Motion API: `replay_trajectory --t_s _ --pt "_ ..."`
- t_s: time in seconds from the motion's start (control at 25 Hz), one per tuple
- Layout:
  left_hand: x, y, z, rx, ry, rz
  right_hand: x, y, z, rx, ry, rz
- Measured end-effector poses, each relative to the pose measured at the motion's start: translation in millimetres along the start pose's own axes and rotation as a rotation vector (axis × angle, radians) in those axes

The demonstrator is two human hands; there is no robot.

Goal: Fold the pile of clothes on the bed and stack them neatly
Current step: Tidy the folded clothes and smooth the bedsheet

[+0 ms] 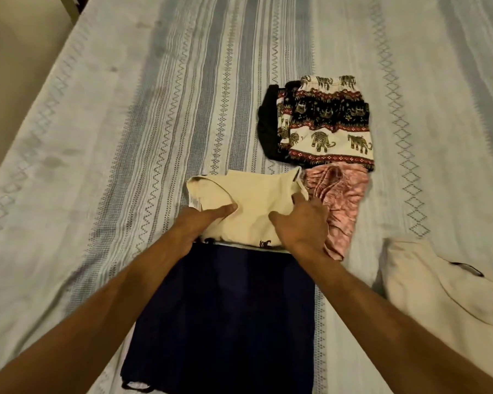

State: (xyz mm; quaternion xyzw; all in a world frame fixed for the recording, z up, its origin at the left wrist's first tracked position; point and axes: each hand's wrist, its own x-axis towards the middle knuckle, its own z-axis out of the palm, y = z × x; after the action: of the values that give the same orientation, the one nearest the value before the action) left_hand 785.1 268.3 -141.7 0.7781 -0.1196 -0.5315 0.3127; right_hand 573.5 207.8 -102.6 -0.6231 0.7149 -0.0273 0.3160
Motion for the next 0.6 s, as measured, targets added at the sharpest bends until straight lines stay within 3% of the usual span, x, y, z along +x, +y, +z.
replay_trajectory --t_s 0.08,0.2,0.32,0.48,0.6 --pt "0.1 3.5 4.1 -0.071 -0.016 -0.002 -3.1 -7.6 3.1 -0.019 -0.033 0.017" --pt "-2.8 7.1 3.9 -0.09 -0.122 -0.083 2.4 0.7 6.0 0.202 -0.123 0.164" --pt "-7.6 15.5 7.9 -0.086 -0.164 -0.088 -4.7 18.6 6.1 0.353 -0.031 0.132" --pt "-25.3 40.6 15.3 0.0 -0.133 0.041 -25.8 53.5 -9.3 0.484 0.218 0.096" --pt "-56.7 90.1 9.7 0.261 -0.102 0.223 -40.6 94.9 -29.7 0.799 0.073 0.199"
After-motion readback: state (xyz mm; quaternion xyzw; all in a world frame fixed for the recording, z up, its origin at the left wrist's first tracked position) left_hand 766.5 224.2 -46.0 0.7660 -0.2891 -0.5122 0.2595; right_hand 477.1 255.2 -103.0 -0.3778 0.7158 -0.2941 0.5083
